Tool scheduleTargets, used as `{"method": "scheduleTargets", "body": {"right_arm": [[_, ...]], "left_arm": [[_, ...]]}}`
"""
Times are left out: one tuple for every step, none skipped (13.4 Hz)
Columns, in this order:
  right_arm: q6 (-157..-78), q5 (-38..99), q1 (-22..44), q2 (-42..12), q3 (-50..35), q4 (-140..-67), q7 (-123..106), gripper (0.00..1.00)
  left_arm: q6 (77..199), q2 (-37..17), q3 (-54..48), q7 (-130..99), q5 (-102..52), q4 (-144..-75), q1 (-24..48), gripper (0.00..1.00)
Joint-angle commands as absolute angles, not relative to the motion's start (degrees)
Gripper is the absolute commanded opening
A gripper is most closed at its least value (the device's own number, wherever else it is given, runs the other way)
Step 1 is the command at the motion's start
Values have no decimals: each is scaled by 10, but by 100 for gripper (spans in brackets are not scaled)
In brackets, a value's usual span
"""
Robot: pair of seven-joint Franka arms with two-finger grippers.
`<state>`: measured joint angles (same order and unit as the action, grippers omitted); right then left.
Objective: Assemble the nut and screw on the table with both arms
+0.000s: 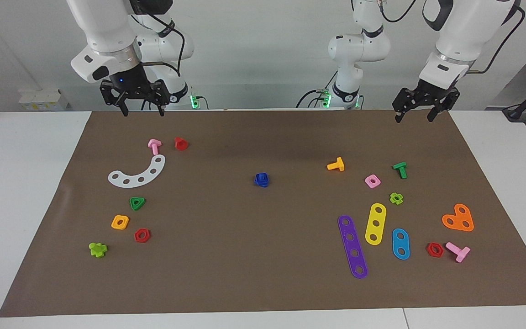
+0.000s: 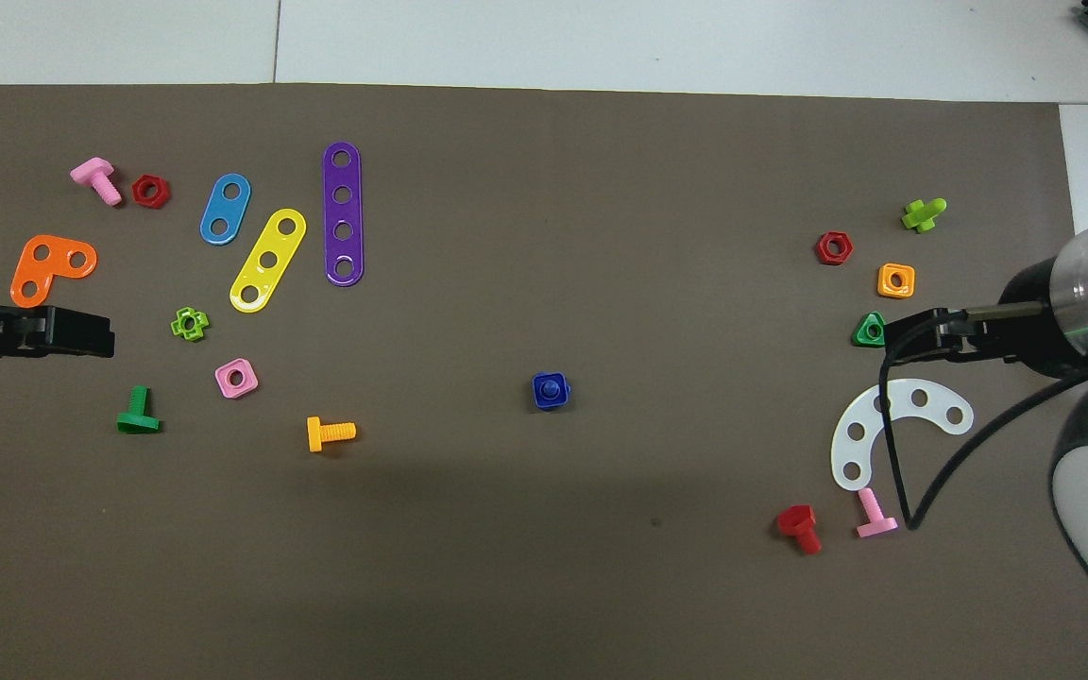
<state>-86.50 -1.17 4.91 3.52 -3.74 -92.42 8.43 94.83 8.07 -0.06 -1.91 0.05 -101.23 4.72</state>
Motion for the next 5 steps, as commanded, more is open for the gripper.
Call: {"method": "scheduleTargets", "body": {"right_arm": [[-859,1,41,40,-39,-928,65,100],[-859,1,41,40,-39,-928,65,100],[-859,1,41,40,-39,-928,65,100],[-859,1,41,40,-39,-928,65,100],[-859,1,41,40,-39,-928,65,100]], "left_arm": [[951,74,-4,-16,11,-1000,43,100],[951,74,-3,-15,11,-1001,42,100],[951,75,-3,-15,11,-1003,42,100],[950,75,-2,-15,11,-1003,42,100],[949,75,-2,-15,11,-1003,42,100]]}}
